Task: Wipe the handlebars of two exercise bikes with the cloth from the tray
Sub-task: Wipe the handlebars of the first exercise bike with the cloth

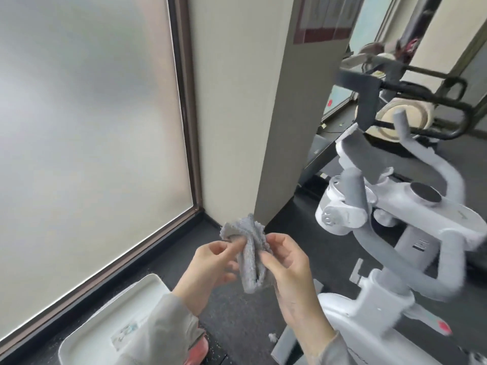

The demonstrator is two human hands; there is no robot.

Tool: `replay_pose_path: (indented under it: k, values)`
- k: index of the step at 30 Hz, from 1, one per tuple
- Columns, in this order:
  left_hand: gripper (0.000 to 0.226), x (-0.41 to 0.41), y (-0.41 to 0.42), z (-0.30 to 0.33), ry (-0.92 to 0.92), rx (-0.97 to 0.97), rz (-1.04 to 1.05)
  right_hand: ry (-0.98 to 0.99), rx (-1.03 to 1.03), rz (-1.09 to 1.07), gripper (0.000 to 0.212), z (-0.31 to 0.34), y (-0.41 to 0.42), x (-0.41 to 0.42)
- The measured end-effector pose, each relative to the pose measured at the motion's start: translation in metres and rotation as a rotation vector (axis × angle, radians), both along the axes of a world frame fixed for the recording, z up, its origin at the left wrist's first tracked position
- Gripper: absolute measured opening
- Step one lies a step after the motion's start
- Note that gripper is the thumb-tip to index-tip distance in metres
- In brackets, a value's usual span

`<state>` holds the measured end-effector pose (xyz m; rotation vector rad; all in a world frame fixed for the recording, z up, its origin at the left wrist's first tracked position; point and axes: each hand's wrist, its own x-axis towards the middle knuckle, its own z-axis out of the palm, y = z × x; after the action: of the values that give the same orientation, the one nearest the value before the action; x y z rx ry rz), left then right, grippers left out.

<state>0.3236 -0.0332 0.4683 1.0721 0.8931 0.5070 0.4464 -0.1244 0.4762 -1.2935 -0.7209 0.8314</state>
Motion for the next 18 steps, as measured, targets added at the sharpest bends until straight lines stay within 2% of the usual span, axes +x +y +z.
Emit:
replay_pose_path:
  k: [3, 8, 12, 15, 18]
  values:
    - [0.043, 0.029, -0.018, 0.013, -0.114, -0.156, -0.237, 0.099, 0.033, 0.008, 0.018, 0.011, -0.029, 0.024]
    - [0.047, 0.076, -0.052, 0.037, -0.343, -0.238, -0.333, 0.065, 0.029, -0.024, 0.02, 0.023, -0.077, 0.063]
    - [0.046, 0.113, -0.079, 0.06, -0.309, -0.072, -0.283, 0.045, 0.058, -0.058, 0.023, 0.032, -0.111, 0.096]
    - [0.043, 0.137, -0.091, 0.076, -0.303, 0.069, -0.212, 0.046, 0.096, 0.008, 0.026, 0.044, -0.124, 0.117]
    - [0.032, 0.155, -0.096, 0.088, -0.274, 0.185, -0.22, -0.131, 0.083, 0.049, 0.035, 0.054, -0.126, 0.127]
